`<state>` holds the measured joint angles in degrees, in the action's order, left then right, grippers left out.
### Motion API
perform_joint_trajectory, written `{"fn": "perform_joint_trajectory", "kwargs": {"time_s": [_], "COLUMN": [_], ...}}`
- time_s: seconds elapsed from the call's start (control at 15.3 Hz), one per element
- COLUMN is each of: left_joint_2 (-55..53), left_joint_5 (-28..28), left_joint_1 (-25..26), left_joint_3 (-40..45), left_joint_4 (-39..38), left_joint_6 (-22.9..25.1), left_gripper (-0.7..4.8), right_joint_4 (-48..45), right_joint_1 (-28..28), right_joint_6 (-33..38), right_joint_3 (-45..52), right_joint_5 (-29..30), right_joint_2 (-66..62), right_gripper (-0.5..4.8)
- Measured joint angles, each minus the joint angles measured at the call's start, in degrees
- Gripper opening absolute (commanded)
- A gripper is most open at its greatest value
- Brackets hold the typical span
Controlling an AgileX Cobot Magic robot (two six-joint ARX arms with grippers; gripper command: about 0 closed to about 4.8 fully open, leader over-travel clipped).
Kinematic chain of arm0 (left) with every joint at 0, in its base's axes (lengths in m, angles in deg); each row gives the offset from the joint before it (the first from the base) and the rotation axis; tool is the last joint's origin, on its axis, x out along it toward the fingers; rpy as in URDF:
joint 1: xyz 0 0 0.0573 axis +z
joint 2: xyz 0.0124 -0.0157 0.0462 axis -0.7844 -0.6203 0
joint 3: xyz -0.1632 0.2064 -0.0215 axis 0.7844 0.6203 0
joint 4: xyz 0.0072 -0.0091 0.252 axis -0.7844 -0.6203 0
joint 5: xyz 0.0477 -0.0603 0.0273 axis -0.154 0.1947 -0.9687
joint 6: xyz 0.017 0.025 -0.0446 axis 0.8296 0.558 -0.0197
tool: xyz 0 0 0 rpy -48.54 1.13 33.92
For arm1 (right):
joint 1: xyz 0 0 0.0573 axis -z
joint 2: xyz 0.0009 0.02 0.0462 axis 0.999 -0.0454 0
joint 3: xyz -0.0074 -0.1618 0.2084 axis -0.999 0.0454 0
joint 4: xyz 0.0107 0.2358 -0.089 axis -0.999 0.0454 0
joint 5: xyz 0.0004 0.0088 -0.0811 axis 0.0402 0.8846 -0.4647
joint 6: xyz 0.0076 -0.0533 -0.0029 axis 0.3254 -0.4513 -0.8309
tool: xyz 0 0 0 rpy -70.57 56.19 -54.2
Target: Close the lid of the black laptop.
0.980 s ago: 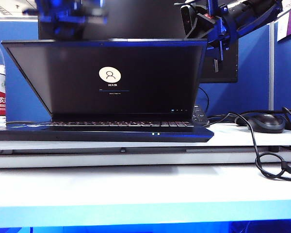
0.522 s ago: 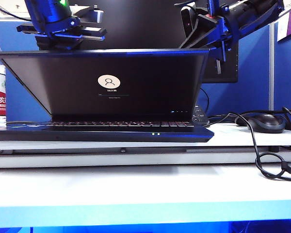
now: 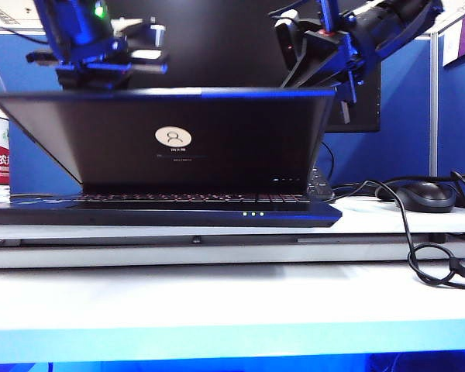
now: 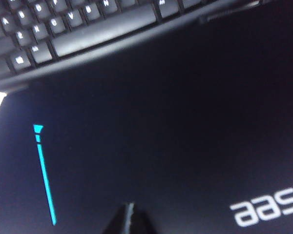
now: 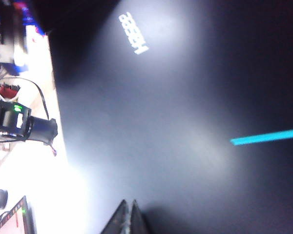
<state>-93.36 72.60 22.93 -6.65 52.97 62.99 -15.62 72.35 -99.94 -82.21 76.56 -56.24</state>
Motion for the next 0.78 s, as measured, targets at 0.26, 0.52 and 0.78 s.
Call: {"fn": "perform_joint_trajectory", "kwargs": {"time_s": [0.26, 0.52, 0.78], "left_joint_2": [0.0, -0.1, 0.0], "left_joint_5": [0.5, 1.4, 1.8], "left_joint_1": [0.0, 0.0, 0.0], "left_joint_3": [4.8, 9.4, 10.3], "left_joint_4": [0.6, 3.0, 4.4], "left_joint_6": [-1.0, -1.8, -1.9], "left_gripper": [-0.05, -0.05, -0.05], "right_joint_4": [0.9, 0.7, -2.3], "right_joint_1": [-1.0, -1.4, -2.8], "right_joint_6": [0.0, 0.0, 0.0], "right_joint_3": [0.3, 5.4, 10.1], "right_joint_5": [-5.1, -6.1, -6.2], "right_joint_2": [0.0, 0.0, 0.0], "right_gripper": [-0.02, -0.02, -0.02]}}
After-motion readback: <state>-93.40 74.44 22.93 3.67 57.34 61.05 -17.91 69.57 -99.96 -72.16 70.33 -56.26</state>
